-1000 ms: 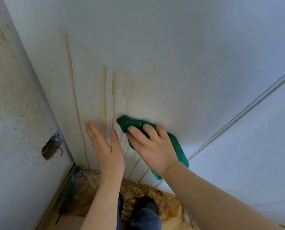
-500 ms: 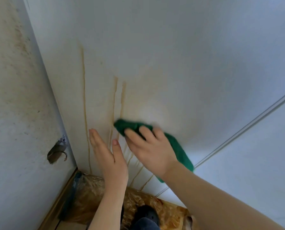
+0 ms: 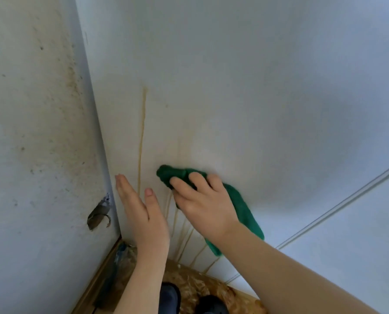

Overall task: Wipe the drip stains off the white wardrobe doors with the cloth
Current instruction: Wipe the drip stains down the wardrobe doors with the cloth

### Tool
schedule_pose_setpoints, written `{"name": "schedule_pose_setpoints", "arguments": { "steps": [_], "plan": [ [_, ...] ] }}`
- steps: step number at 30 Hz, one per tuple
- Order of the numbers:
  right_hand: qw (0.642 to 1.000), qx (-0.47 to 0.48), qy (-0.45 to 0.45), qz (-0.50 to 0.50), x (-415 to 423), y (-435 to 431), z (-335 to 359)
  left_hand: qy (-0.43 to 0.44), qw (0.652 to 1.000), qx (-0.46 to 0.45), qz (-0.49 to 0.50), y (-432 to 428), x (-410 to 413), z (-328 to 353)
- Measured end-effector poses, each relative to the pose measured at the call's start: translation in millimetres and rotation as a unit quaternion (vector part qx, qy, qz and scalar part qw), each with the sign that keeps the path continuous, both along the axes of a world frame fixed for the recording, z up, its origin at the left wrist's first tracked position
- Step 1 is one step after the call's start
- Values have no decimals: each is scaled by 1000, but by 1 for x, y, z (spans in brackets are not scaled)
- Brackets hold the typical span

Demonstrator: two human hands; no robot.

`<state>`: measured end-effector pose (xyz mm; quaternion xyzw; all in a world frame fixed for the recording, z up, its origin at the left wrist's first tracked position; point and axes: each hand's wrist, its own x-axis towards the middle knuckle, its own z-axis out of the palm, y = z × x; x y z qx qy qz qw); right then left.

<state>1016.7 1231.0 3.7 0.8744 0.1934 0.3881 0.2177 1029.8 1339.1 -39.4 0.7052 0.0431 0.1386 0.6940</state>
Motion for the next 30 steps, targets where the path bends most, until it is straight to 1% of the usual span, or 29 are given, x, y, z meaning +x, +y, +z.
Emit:
{"name": "schedule_pose_setpoints", "arguments": {
  "steps": [1, 3, 4, 5, 7, 8, 9, 10, 11, 12, 14, 15, 16, 17, 19, 21, 22, 23, 24, 25, 27, 28, 29, 30],
  "plan": [
    [1000, -4, 21, -4, -5, -4, -4, 4, 1000, 11, 2, 3, 0, -2],
    [1000, 17, 11, -12, -8, -4, 6, 17, 1000, 21, -1, 9, -2, -7],
    [999, 39, -24, -19, -7, 0, 20, 20, 999, 25, -5, 12, -4, -9],
    [994, 70, -79, -28, -3, 7, 38, 19, 999, 29, -8, 14, -4, -9],
    [972, 154, -173, -42, 13, 18, 71, 20, 999, 34, -9, 16, -3, -4],
    [963, 177, -197, -46, 20, 22, 80, 20, 999, 33, -10, 17, -1, 1],
    [963, 171, -205, -46, 24, 25, 80, 19, 999, 28, -12, 18, 0, 6],
    [972, 137, -188, -41, 25, 25, 70, 19, 999, 24, -17, 19, 1, 12],
    [984, 92, -149, -28, 22, 21, 52, 17, 999, 21, -19, 20, 2, 18],
    [995, 41, -96, -7, 17, 16, 32, 12, 1000, 20, -19, 21, 4, 23],
    [999, -41, 7, 9, 4, 4, 7, 6, 1000, 22, -20, 23, 5, 29],
    [998, -51, 38, 6, 1, 1, 5, 3, 999, 23, -22, 25, 6, 29],
    [998, -37, 47, 4, -1, 0, 11, 5, 999, 22, -23, 26, 6, 28],
    [999, -5, 32, -2, -2, 2, 21, 9, 999, 19, -26, 28, 5, 27],
    [995, 72, -63, -21, -1, 11, 58, 15, 999, 12, -31, 27, 3, 26],
    [971, 162, -170, -47, 10, 17, 95, 17, 999, 18, -38, 25, 2, 28],
    [958, 196, -200, -56, 18, 20, 106, 16, 999, 21, -36, 23, 2, 29],
    [952, 211, -213, -62, 25, 23, 110, 13, 999, 17, -35, 20, 4, 33],
    [956, 194, -213, -58, 29, 28, 105, 12, 999, 12, -33, 19, 6, 35],
    [969, 151, -192, -43, 30, 29, 91, 12, 999, 3, -30, 18, 8, 38],
    [996, 28, -85, 4, 24, 22, 46, 8, 1000, -4, -13, 18, 12, 41],
    [999, -22, -31, 16, 17, 15, 30, 5, 1000, 2, -6, 19, 13, 42],
    [999, -42, -4, 20, 11, 9, 23, -1, 1000, 8, 0, 21, 15, 43],
    [999, -33, -7, 18, 8, 5, 22, -4, 1000, 10, 4, 23, 16, 43]
  ]
}}
